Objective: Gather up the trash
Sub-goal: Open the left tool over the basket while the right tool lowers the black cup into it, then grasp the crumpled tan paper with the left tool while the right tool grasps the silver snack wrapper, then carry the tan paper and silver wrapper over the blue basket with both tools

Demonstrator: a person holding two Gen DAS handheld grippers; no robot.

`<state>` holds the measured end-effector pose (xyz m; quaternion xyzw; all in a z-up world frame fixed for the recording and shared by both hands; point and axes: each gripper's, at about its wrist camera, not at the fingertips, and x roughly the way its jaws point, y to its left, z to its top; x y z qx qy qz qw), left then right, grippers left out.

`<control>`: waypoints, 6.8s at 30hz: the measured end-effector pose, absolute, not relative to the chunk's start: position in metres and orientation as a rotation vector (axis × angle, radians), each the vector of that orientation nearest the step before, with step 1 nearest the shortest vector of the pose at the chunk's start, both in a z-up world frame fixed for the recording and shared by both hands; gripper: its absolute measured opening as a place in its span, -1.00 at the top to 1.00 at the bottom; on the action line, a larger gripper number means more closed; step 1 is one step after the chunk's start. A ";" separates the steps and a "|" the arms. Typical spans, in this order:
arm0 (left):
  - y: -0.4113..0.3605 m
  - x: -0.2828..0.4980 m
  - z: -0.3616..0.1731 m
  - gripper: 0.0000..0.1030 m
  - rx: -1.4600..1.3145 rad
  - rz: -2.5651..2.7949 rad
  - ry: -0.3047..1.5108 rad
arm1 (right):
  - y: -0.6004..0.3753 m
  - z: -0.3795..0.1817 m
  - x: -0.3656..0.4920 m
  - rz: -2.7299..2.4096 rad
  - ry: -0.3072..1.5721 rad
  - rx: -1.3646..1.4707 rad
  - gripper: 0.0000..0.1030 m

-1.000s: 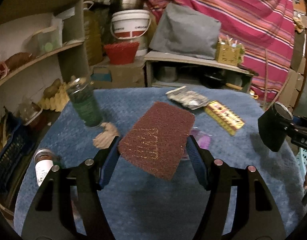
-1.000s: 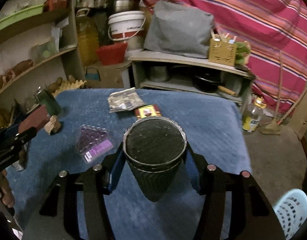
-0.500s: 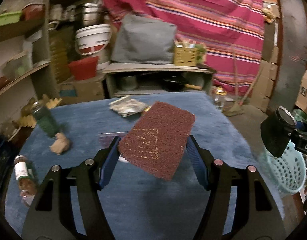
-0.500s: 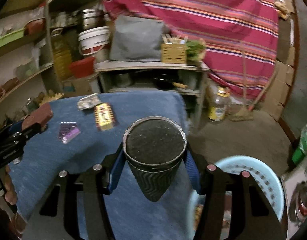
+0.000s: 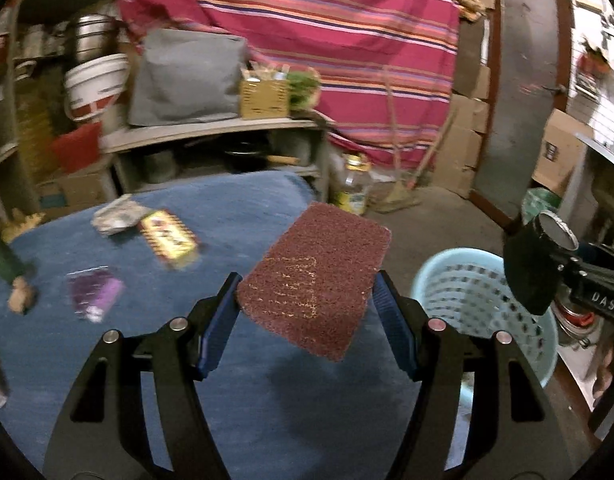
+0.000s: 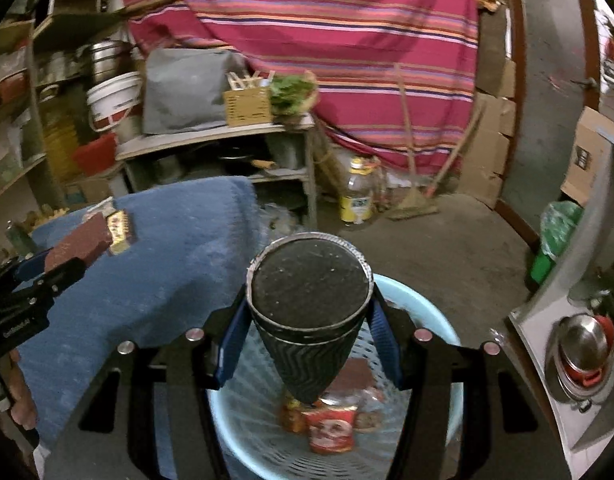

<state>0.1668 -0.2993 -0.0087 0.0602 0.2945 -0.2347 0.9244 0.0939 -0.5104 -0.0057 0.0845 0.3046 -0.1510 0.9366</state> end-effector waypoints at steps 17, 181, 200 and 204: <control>-0.415 0.139 -0.042 -0.28 0.219 -0.667 0.618 | -0.574 -0.038 0.070 -0.393 0.663 0.253 -0.08; -0.299 0.183 -0.032 0.13 0.149 -0.493 0.596 | -0.493 -0.028 0.100 -0.218 0.691 0.111 0.83; -0.440 0.147 -0.058 -0.01 0.215 -0.741 0.648 | -0.559 -0.063 0.049 -0.323 0.719 0.197 0.83; -0.438 0.151 -0.053 -0.38 0.184 -0.736 0.653 | -0.561 -0.065 0.051 -0.318 0.720 0.213 0.83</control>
